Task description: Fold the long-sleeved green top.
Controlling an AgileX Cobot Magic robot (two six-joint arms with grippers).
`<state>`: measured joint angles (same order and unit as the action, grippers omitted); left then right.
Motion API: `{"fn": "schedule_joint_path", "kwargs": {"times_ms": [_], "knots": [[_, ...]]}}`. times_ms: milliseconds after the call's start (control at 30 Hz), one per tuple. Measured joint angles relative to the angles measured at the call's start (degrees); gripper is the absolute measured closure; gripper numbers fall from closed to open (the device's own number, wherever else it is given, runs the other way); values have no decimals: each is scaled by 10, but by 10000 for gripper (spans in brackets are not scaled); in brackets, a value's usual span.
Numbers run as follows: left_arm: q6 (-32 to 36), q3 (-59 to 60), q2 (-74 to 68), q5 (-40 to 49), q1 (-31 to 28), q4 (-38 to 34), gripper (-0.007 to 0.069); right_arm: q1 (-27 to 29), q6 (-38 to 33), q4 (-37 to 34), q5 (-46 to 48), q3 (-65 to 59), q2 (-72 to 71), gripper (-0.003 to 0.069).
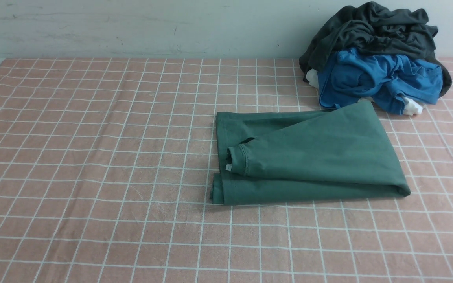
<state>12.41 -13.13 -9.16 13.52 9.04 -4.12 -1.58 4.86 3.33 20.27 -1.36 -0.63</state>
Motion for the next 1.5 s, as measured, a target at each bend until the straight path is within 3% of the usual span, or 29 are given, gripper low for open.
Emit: {"fn": "schedule_joint_path", "kwargs": {"times_ms": [467,800,1067,1500], "knots": [[0,4,6,-1,0,0,627,0,-1,-1,1,0,0,672],[0,125,98,-13,-42,0,627,0,-1,-3,1,0,0,672],[-2,144,98,74,-45,-4,627,0,-2,-3,1,0,0,672],[-3,144,98,72,-45,-4,627,0,-2,-3,1,0,0,672]]}}
